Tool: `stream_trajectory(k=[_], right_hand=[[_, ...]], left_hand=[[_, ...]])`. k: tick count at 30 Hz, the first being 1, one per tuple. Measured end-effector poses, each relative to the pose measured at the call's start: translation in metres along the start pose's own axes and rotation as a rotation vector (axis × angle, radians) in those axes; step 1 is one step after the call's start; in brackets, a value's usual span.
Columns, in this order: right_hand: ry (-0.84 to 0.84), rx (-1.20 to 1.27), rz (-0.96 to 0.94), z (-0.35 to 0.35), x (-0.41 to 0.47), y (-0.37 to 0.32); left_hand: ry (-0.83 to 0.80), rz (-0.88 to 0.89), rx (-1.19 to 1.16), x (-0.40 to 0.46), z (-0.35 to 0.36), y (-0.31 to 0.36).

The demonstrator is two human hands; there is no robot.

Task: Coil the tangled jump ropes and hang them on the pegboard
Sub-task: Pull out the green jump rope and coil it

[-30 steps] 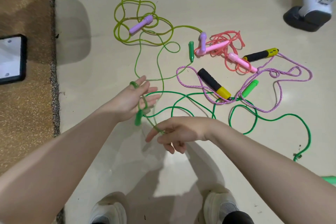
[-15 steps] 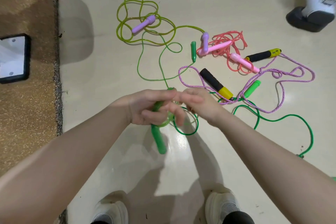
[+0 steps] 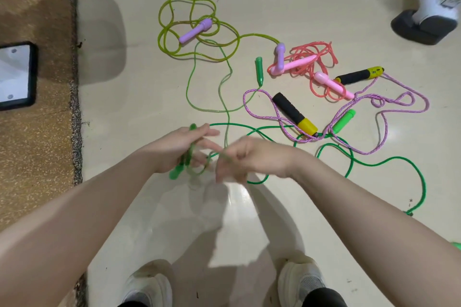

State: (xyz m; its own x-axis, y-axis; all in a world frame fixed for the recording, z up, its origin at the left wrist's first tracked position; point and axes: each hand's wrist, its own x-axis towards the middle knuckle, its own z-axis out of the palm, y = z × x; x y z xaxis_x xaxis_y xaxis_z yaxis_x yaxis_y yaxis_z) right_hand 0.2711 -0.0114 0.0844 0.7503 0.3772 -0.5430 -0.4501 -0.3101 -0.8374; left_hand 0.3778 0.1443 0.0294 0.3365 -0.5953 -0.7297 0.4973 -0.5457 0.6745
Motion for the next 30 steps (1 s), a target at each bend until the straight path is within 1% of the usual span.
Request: stream_trajectory(k=[2,3,4,5,6,8,10,11,12,13,15,16,17,19,20,22,23,24,25,28,29,30], right_hand=[[0.41,0.176,-0.093,-0.015,0.002,0.005],[0.601,0.256,-0.117,-0.023,0.003,0.009],[0.749,0.301,-0.121,-0.03,0.004,0.013],[0.848,0.314,-0.115,-0.035,0.006,0.019],[0.904,0.31,-0.103,-0.038,0.007,0.025],[0.931,0.245,-0.087,-0.036,0.011,0.038],[0.866,0.003,-0.077,-0.023,0.014,0.05],[0.788,-0.103,-0.058,-0.015,0.015,0.055],[0.685,-0.155,-0.02,-0.006,0.016,0.058],[0.574,-0.157,0.028,0.001,0.017,0.058],[0.362,-0.145,0.105,0.012,0.019,0.051],[0.263,-0.18,0.134,0.016,0.02,0.044],[0.164,-0.214,0.173,0.018,0.021,0.038],[-0.042,-0.2,0.246,0.021,0.02,0.022],[-0.116,-0.197,0.251,0.02,0.018,0.013],[-0.18,-0.244,0.182,0.013,0.011,-0.002],[-0.158,-0.27,0.122,0.007,0.009,-0.007],[-0.094,-0.274,0.053,0.0,0.007,-0.01],[0.004,-0.25,-0.01,-0.006,0.005,-0.011],[0.355,-0.04,-0.168,-0.021,0.001,-0.009],[0.483,0.028,-0.201,-0.025,0.002,-0.007],[0.617,0.088,-0.229,-0.028,0.004,-0.005]], left_hand=[[-0.186,-0.083,0.125,-0.007,0.007,0.005],[-0.277,-0.09,0.157,-0.008,0.012,0.008],[-0.36,-0.077,0.163,-0.009,0.017,0.011],[-0.434,-0.051,0.154,-0.008,0.022,0.015],[-0.502,-0.019,0.127,-0.009,0.027,0.02],[-0.647,0.081,0.041,-0.009,0.036,0.029],[-0.772,0.237,-0.068,-0.01,0.041,0.035],[-0.763,0.3,-0.136,-0.009,0.043,0.037],[-0.68,0.335,-0.211,-0.008,0.045,0.038],[-0.52,0.347,-0.288,-0.006,0.046,0.04],[-0.121,0.353,-0.377,0.002,0.043,0.039],[0.035,0.359,-0.4,0.007,0.038,0.036],[0.148,0.361,-0.424,0.013,0.032,0.033],[0.317,0.329,-0.414,0.022,0.02,0.023],[0.367,0.297,-0.346,0.025,0.014,0.018],[0.384,0.256,-0.162,0.023,0.008,0.011],[0.363,0.249,-0.089,0.021,0.005,0.008],[0.328,0.238,-0.03,0.018,0.005,0.007],[0.284,0.219,0.028,0.015,0.006,0.008],[0.184,0.164,0.198,0.008,0.016,0.011],[0.135,0.159,0.196,0.005,0.02,0.014],[0.055,0.157,0.136,0.001,0.025,0.017]])
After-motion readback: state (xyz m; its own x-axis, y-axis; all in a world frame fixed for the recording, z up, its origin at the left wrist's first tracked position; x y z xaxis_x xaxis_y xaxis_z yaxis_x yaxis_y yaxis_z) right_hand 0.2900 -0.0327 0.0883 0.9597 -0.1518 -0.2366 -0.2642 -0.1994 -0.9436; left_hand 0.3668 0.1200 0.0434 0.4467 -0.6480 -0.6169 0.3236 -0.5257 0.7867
